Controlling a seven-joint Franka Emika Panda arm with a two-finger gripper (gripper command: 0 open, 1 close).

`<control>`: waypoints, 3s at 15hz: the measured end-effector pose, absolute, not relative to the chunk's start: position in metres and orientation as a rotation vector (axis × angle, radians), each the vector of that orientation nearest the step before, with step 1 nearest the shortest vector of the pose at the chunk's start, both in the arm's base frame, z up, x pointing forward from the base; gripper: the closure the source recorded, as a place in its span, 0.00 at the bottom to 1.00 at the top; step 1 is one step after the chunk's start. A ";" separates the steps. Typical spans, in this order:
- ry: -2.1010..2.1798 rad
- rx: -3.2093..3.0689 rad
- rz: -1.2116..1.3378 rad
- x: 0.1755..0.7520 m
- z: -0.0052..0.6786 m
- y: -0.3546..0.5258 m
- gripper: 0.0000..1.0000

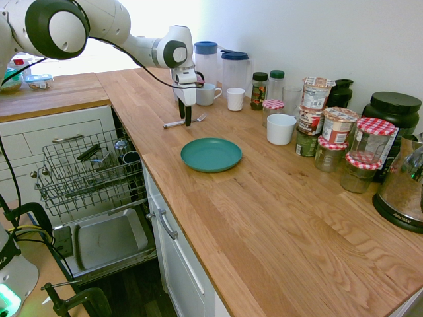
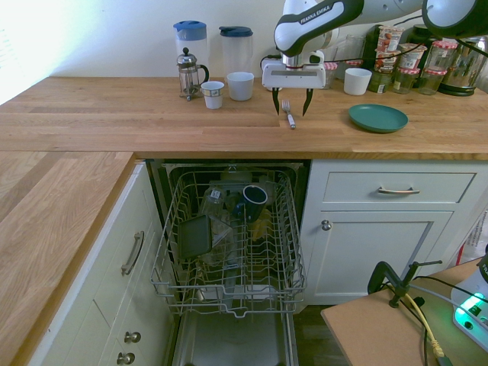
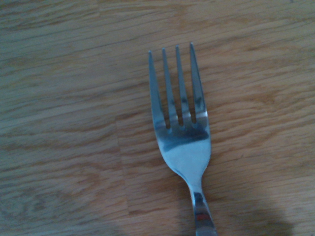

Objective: Put the fork in the dishwasher

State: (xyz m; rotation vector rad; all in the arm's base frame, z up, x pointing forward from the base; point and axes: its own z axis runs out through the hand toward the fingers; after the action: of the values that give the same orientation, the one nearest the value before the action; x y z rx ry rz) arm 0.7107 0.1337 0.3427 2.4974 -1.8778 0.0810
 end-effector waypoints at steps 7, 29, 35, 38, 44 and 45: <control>-1.892 2.493 0.076 0.715 0.339 0.131 1.00; -1.962 2.520 0.081 0.690 0.383 0.129 1.00; -1.926 2.610 0.040 0.585 0.453 0.188 1.00; -1.895 2.652 0.018 0.526 0.464 0.233 1.00; -1.842 2.658 -0.002 0.482 0.439 0.264 1.00; -1.826 2.657 -0.007 0.474 0.432 0.276 1.00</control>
State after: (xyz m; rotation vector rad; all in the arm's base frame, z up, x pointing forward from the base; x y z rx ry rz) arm 0.4744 0.2764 0.4317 2.6567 -1.8262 -0.0072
